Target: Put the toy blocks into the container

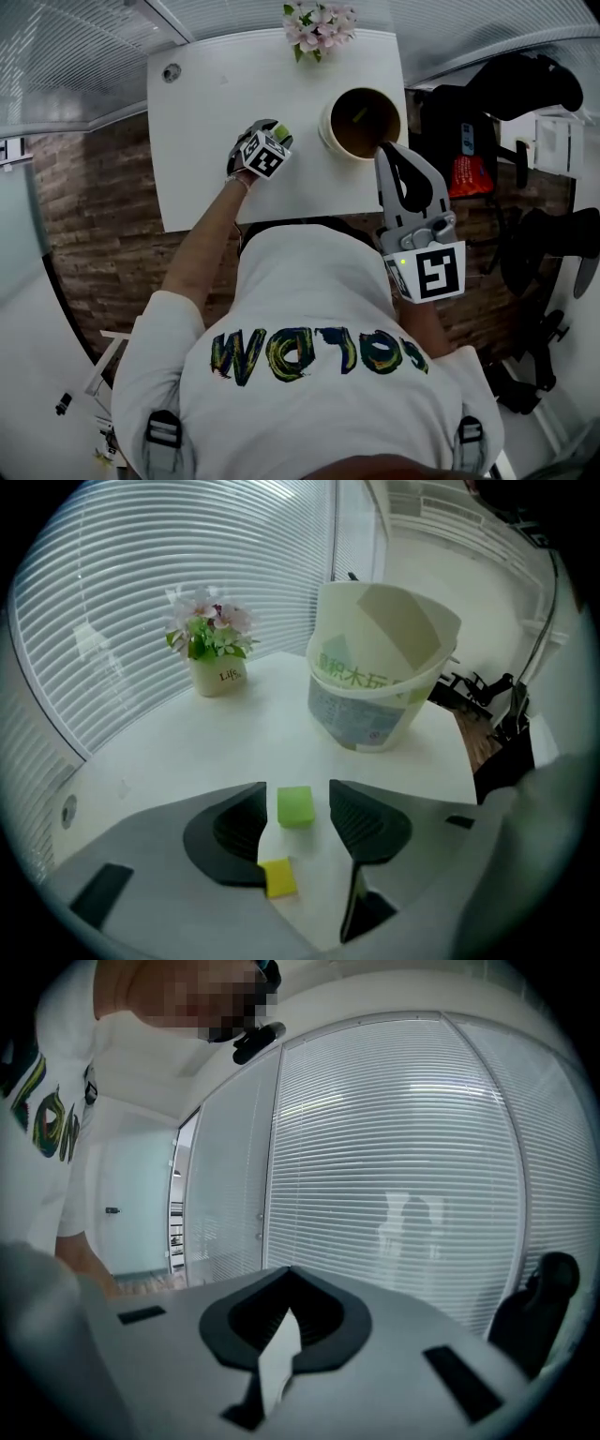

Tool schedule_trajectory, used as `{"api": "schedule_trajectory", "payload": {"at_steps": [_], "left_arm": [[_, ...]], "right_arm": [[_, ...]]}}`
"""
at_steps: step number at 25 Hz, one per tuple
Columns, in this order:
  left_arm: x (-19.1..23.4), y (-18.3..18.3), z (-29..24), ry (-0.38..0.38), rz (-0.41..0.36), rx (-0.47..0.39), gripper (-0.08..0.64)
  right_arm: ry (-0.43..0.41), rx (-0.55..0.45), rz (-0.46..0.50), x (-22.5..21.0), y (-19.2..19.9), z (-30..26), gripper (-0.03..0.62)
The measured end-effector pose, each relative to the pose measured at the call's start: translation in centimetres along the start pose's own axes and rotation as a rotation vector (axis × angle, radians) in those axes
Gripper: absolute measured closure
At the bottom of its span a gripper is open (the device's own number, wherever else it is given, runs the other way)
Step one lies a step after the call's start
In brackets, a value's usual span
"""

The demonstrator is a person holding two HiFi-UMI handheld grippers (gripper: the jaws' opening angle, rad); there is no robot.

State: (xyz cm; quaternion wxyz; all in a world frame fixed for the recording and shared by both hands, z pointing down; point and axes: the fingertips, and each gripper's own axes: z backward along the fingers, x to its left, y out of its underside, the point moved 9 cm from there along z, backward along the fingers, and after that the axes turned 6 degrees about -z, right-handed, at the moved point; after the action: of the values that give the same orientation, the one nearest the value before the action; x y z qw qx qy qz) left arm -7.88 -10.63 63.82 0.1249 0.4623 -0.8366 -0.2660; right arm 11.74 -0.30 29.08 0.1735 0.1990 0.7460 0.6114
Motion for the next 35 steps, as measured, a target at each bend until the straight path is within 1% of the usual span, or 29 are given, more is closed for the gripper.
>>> {"api": "schedule_trajectory", "payload": {"at_steps": [4, 10, 13, 15, 19, 23, 27, 29, 35], "left_arm": [[-0.1, 0.0, -1.1, 0.031, -0.008, 0.037, 0.336], [-0.3, 0.2, -2.4, 0.052, -0.017, 0.094, 0.337], [-0.2, 0.4, -2.7, 0.045, -0.004, 0.098, 0.355], [0.1, 0.3, -2.9, 0.035, 0.011, 0.091, 0.402], [0.3, 0.0, -2.7, 0.02, 0.027, 0.076, 0.405], [0.6, -0.2, -1.5, -0.021, 0.045, 0.041, 0.405], [0.8, -0.8, 1.0, -0.033, 0.144, -0.033, 0.405], [0.9, -1.3, 2.3, -0.051, 0.176, -0.072, 0.405], [0.4, -2.8, 6.7, -0.111, 0.199, -0.173, 0.405]], "right_arm": [[0.011, 0.005, -0.009, -0.4, 0.2, 0.0, 0.584], [0.023, 0.015, -0.017, -0.8, 0.5, 0.1, 0.584], [0.027, 0.019, -0.019, -0.9, 0.6, 0.0, 0.584], [0.028, 0.018, -0.018, -0.9, 0.6, 0.0, 0.584], [0.027, 0.015, -0.013, -1.0, 0.5, 0.2, 0.584], [0.025, 0.007, -0.006, -0.9, 0.4, 0.5, 0.584], [0.019, -0.002, 0.0, -0.7, 0.2, 0.8, 0.584], [0.015, -0.007, 0.004, -0.5, 0.0, 0.9, 0.584], [0.005, -0.02, 0.013, 0.0, -0.2, 1.4, 0.584]]}}
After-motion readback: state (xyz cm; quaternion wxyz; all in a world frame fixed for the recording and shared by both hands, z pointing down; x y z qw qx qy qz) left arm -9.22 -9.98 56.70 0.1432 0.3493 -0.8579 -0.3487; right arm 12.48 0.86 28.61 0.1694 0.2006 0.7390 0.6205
